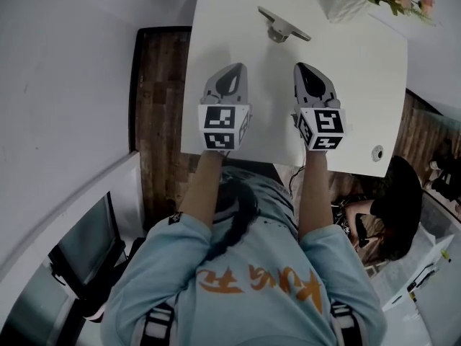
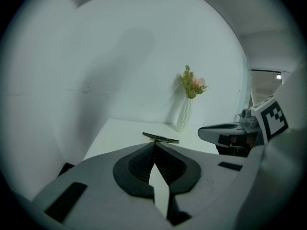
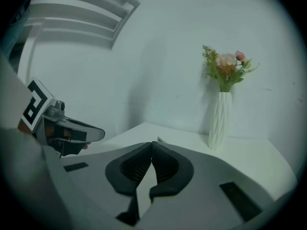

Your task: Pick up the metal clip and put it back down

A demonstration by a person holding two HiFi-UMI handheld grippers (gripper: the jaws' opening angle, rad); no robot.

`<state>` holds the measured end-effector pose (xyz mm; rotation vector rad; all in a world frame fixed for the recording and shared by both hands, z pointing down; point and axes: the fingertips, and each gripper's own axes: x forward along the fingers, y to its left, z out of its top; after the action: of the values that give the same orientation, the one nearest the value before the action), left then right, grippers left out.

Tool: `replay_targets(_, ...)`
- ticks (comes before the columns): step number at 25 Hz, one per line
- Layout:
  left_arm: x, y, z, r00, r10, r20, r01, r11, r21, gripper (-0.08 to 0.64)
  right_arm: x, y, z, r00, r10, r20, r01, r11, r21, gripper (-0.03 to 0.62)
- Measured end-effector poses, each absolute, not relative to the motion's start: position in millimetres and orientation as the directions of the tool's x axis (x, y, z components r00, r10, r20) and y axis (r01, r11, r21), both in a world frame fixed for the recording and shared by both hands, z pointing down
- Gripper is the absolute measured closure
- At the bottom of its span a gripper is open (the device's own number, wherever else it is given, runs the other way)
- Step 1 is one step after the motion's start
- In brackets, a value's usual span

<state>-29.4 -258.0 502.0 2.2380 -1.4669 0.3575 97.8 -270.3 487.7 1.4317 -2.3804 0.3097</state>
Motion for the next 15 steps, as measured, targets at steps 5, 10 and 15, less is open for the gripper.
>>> replay_targets(5,-22.9,-265.5,512.3,0.421,-0.783,0.457,-0.907,-0.351,0.233,0.535,82.3,-295.4,489.3,-0.462,-0.773,0.435,-0.836,0.543,0.078,0.563)
replay_targets(10,-27.4,-280.4,521.9,0.423,-0.778,0.464,-0.906,-0.356,0.23,0.535,75.1,-318.7,503.3,-0.463,-0.736,0.494,-0.788,0.597,0.152,0.539)
replay_targets(15,-31.0,-294.5,528.8,0.424,-0.77,0.477,-0.905,-0.356,0.231,0.535,71.6,-340.8,526.1,-0.465,-0.678,0.569,-0.737,0.653,0.176,0.466)
